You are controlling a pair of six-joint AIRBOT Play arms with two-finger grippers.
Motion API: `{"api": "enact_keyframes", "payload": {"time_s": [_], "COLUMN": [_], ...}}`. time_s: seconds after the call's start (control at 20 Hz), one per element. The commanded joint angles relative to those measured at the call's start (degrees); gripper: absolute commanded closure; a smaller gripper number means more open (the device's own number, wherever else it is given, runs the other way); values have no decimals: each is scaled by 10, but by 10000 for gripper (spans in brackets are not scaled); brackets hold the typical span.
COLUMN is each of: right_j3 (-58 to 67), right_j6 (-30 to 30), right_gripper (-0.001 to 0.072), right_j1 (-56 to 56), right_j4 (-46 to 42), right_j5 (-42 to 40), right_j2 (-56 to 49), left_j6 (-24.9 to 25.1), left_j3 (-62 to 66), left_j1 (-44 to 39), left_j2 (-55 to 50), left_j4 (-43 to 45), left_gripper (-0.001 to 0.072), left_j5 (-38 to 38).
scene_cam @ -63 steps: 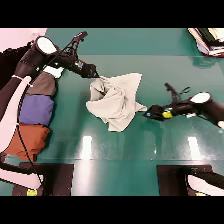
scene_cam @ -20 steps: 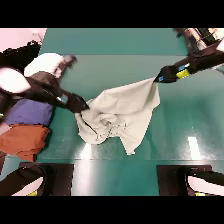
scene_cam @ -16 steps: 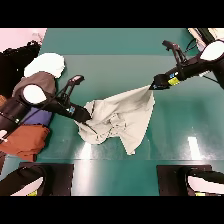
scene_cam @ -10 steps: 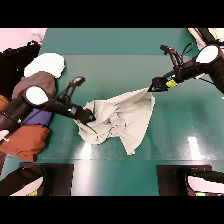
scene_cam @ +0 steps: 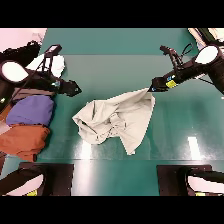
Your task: Fold the shirts.
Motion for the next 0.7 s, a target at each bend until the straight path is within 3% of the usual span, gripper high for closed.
{"api": "enact_keyframes", "payload": {"time_s": [0.0,0.2,0.4,0.45,0.5,0.55,0.65], "right_j3": [0,0,0,0,0,0,0], "right_j6": [0,0,0,0,0,0,0], "right_gripper": [699,699,699,699,699,699,699], "right_j1": [0,0,0,0,0,0,0], "right_j4": [0,0,0,0,0,0,0], "right_j5": [-1,0,0,0,0,0,0], "right_j2": [0,0,0,0,0,0,0], "left_j6": [29,89,88,88,88,88,87], "left_j3": [7,7,7,7,7,9,11], "left_j1": [10,10,10,10,10,10,10], "left_j2": [-92,-207,-250,-252,-252,-252,-252], "left_j4": [-63,-205,-216,-214,-212,-212,-212], "left_gripper": [261,260,263,331,458,641,686], "left_j5": [5,-36,-46,-49,-48,-48,-49]}}
